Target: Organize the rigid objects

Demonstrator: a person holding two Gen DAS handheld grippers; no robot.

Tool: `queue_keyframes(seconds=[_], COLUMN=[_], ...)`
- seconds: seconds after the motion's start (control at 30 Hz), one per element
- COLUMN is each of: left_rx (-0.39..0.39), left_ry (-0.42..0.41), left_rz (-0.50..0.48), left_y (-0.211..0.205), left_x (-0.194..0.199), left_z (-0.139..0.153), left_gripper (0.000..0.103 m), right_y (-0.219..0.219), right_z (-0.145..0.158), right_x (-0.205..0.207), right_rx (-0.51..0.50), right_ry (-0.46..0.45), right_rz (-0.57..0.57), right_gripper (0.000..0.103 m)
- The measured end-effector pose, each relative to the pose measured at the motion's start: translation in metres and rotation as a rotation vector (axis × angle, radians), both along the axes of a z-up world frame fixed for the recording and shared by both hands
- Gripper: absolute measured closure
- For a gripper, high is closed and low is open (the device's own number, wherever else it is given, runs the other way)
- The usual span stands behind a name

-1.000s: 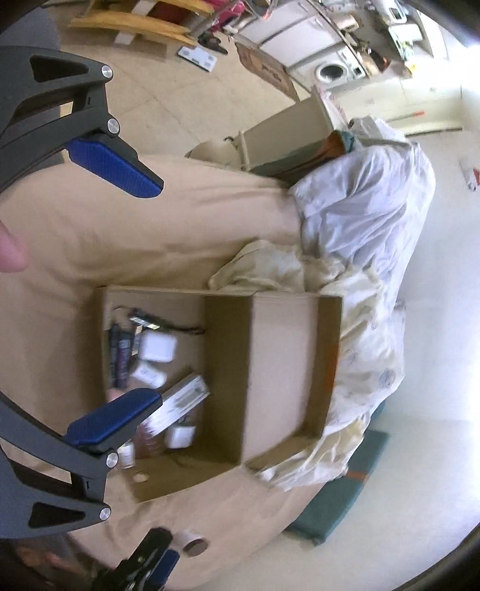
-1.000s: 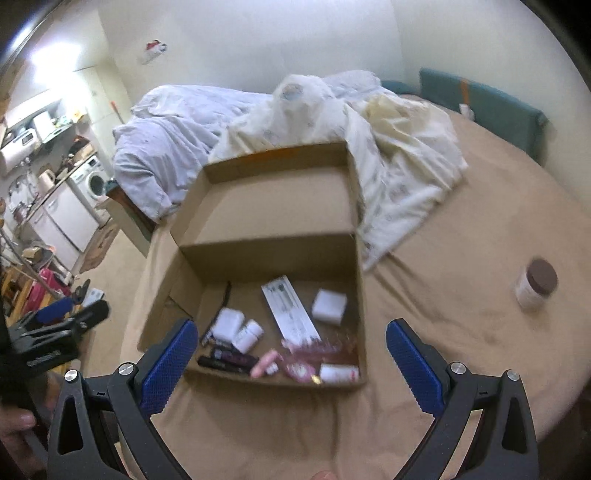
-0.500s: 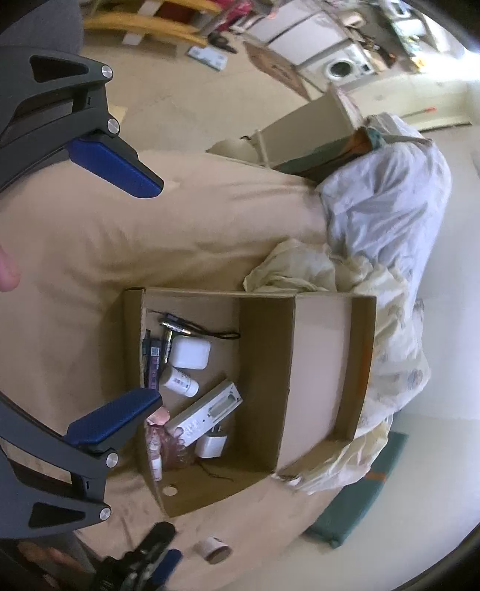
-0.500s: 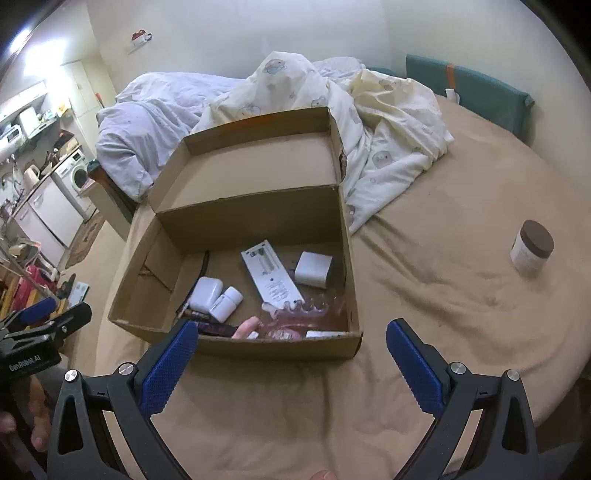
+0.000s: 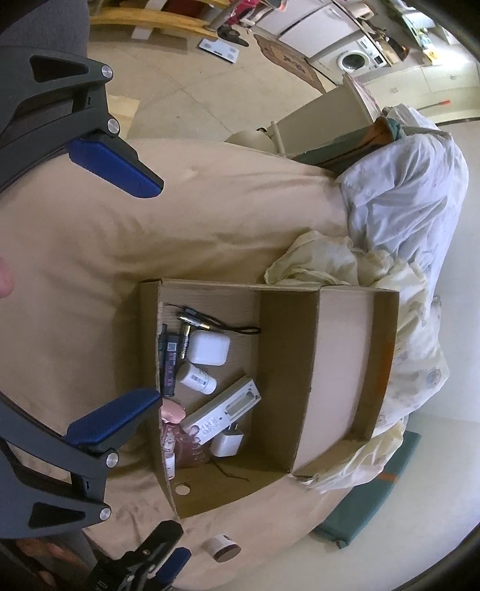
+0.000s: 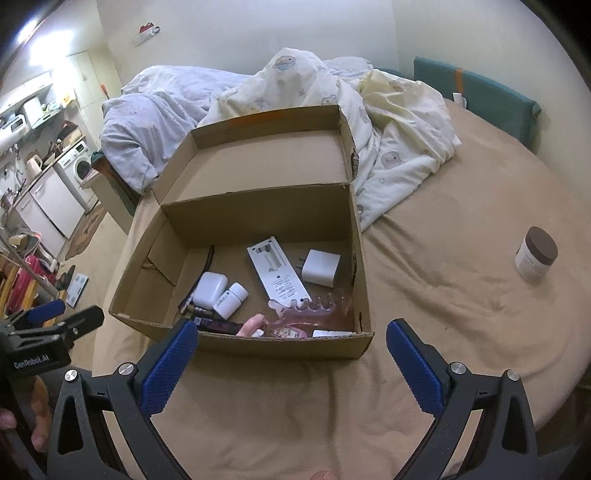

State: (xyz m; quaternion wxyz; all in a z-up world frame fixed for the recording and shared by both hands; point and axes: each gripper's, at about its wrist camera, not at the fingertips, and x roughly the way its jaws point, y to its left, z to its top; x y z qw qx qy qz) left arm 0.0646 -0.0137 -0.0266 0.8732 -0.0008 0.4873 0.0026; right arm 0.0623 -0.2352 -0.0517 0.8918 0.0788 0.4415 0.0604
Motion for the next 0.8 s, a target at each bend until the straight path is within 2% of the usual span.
queue_keyframes(seconds=[0.8], left_rx=[0.016], left_ry=[-0.031], left_rz=[-0.008], left_y=[-0.0038], left_x=[-0.0025], left_z=[0.0046], left_gripper=[0.000], right_y=[-0.0051], right_z=[0.0006], right_x=[0.0004], right_rx=[0.004], right_ry=[-0.001], right_rz=[-0.006], right_gripper=[0.000])
